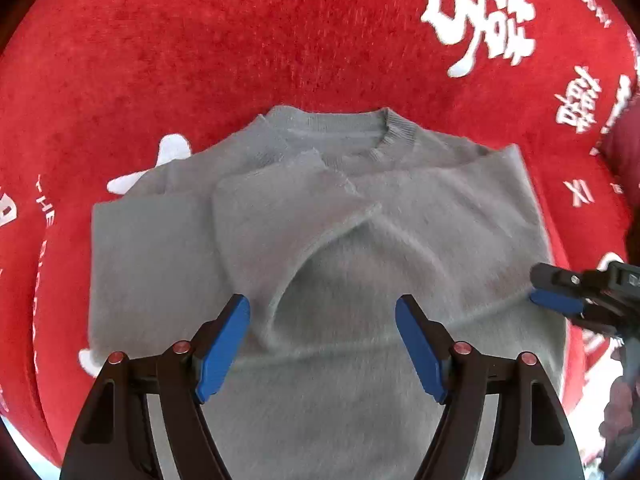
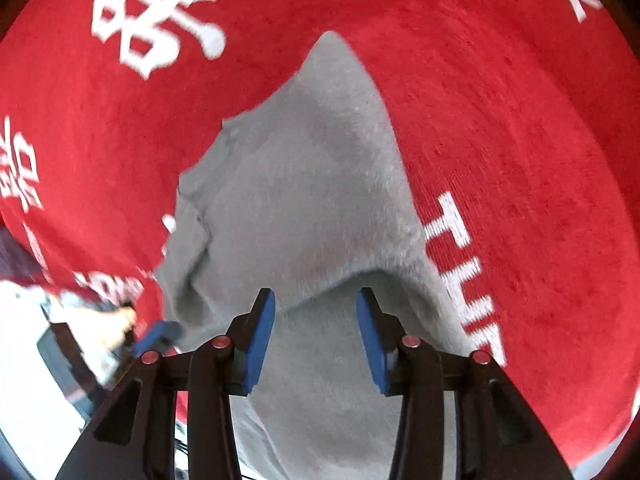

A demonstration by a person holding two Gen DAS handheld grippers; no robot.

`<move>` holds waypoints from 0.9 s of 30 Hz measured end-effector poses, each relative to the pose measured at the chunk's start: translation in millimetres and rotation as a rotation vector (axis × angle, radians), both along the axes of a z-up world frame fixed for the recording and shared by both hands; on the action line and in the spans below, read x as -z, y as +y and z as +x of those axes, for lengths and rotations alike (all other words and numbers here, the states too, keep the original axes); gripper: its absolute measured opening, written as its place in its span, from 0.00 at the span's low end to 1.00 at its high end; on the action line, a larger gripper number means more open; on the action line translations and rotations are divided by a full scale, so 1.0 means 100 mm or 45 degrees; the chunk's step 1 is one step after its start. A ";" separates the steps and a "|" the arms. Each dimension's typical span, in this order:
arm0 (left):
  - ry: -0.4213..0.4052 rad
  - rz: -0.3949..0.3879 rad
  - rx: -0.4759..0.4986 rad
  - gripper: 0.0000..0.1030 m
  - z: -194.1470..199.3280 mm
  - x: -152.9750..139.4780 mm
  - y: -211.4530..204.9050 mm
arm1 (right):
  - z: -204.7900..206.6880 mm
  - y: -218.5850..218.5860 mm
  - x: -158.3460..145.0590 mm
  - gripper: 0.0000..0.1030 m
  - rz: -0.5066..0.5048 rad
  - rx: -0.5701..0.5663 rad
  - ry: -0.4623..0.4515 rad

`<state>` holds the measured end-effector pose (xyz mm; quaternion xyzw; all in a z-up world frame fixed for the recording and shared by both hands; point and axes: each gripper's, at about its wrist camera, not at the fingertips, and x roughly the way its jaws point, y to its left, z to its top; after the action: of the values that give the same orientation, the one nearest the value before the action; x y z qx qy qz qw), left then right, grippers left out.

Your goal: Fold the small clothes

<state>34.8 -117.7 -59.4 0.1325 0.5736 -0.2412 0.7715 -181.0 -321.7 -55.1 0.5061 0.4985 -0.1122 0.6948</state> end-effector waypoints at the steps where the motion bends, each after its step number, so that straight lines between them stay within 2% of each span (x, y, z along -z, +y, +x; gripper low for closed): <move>1: -0.028 0.038 -0.038 0.74 0.06 0.04 -0.03 | 0.03 -0.01 0.03 0.45 0.010 0.024 -0.006; 2: -0.068 0.090 -0.086 0.74 0.14 0.08 -0.01 | 0.05 -0.04 0.07 0.45 0.022 0.054 -0.004; 3: -0.109 0.150 -0.136 0.74 0.21 0.10 0.02 | 0.06 -0.08 0.09 0.35 0.034 0.084 -0.005; 4: -0.143 0.215 -0.213 0.74 0.31 0.12 0.14 | 0.07 -0.10 0.10 0.21 0.032 0.111 -0.013; 6: -0.120 0.215 -0.337 0.74 0.48 0.14 0.46 | 0.03 -0.17 0.05 0.19 -0.021 0.166 -0.012; 8: -0.076 0.197 -0.401 0.74 0.56 0.17 0.71 | -0.08 -0.29 0.02 0.19 -0.046 0.234 -0.013; 10: -0.111 0.319 -0.463 0.74 0.60 0.16 0.96 | -0.17 -0.36 0.08 0.16 -0.018 0.253 -0.012; 11: -0.110 0.340 -0.482 0.74 0.60 0.14 1.08 | -0.20 -0.38 0.11 0.16 0.005 0.251 -0.009; 14: -0.051 0.266 -0.548 0.74 0.59 0.09 1.35 | -0.25 -0.42 0.12 0.19 0.034 0.231 -0.018; 19: -0.027 0.164 -0.435 0.74 0.56 -0.05 1.23 | -0.25 -0.38 -0.14 0.22 -0.050 0.095 -0.037; 21: -0.025 0.108 -0.366 0.74 0.52 -0.07 1.07 | -0.17 -0.36 -0.29 0.22 -0.171 0.027 -0.026; 22: -0.024 0.088 -0.335 0.74 0.50 -0.09 0.97 | -0.12 -0.37 -0.34 0.26 -0.227 0.001 -0.017; 24: -0.013 0.063 -0.289 0.74 0.50 -0.07 0.78 | 0.03 -0.41 -0.36 0.33 -0.296 -0.048 0.007; 27: -0.004 0.059 -0.247 0.74 0.48 0.00 0.49 | 0.25 -0.45 -0.28 0.33 -0.367 -0.165 0.062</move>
<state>82.9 -69.0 -59.4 0.0946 0.5881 -0.1519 0.7887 -155.8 -366.7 -27.5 0.3652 0.5256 -0.1498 0.7536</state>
